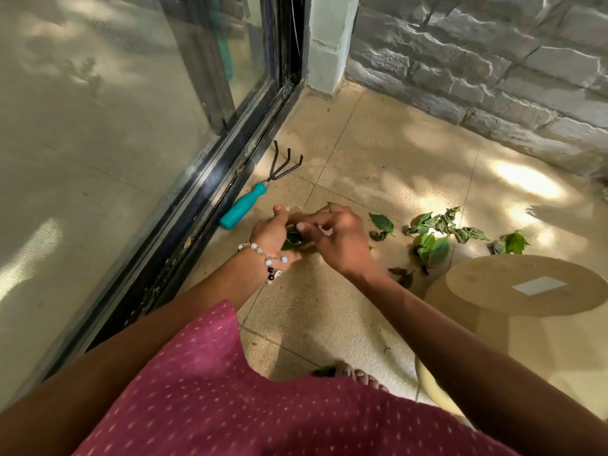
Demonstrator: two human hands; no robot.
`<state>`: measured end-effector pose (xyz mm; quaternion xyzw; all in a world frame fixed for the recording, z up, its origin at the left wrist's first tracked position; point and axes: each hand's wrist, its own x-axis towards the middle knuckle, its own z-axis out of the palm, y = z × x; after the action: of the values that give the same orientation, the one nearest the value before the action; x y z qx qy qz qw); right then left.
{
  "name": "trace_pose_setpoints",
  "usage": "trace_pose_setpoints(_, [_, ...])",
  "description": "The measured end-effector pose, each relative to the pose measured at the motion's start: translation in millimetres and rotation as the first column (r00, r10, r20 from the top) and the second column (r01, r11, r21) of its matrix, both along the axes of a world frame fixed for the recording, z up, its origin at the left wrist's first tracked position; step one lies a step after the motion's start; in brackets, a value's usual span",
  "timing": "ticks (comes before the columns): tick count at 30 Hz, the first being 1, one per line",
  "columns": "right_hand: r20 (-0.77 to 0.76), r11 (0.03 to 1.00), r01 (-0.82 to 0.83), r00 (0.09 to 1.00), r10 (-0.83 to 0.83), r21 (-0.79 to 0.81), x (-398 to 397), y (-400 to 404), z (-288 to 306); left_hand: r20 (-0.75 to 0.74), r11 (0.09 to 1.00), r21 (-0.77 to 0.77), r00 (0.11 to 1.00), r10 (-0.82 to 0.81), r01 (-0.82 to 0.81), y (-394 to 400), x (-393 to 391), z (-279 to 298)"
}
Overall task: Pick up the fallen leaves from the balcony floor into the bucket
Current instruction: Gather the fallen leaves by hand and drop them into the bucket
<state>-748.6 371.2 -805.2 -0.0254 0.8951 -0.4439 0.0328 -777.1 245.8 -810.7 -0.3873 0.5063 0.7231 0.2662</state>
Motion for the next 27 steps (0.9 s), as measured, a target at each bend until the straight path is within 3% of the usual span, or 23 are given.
trace_pose_setpoints(3, [-0.002,0.957,-0.009,1.0,0.009,0.291,3,-5,-3,-0.026,0.995,0.087,0.999,-0.04,0.042,12,1,5])
trace_pose_setpoints(7, [0.142,0.895,-0.172,0.982,0.123,0.411,1,9,-4,-0.128,0.983,0.031,0.976,-0.177,0.182,15,5,3])
trace_pose_setpoints(9, [0.333,0.955,-0.255,0.923,0.193,0.154,-3,21,-4,-0.12,0.97,0.004,0.963,-0.242,0.244,14,3,2])
trace_pose_setpoints(11, [0.437,0.964,-0.11,0.875,0.209,-0.24,-4,31,-1,-0.122,0.975,-0.005,0.968,-0.219,0.22,17,1,3])
trace_pose_setpoints(13, [0.428,0.947,0.055,0.899,0.091,-0.317,-3,39,2,-0.102,0.98,-0.024,0.975,-0.198,0.197,17,-2,1])
trace_pose_setpoints(15, [0.289,0.997,0.065,0.956,-0.048,-0.05,-1,54,-7,-0.042,0.987,-0.028,0.987,-0.157,0.156,13,-3,-3])
trace_pose_setpoints(17, [0.158,0.953,-0.073,0.987,0.026,0.295,2,66,-21,0.01,0.996,-0.011,0.996,-0.088,0.088,11,-3,-8])
trace_pose_setpoints(18, [0.166,0.915,-0.161,0.98,0.106,0.37,4,69,-30,0.021,0.997,-0.018,0.997,-0.069,0.07,11,-4,-9])
trace_pose_setpoints(21, [0.29,0.761,-0.367,0.926,0.243,0.535,15,58,-47,0.041,0.997,-0.032,0.996,-0.075,0.077,14,-8,-11])
trace_pose_setpoints(23, [0.222,0.676,-0.371,0.928,0.3,0.637,20,53,-53,0.061,0.995,-0.024,0.993,-0.098,0.1,15,-11,-13])
trace_pose_setpoints(27, [0.152,0.709,-0.322,0.944,0.294,0.627,16,52,-50,0.064,0.983,-0.07,0.984,-0.164,0.168,15,-6,-20])
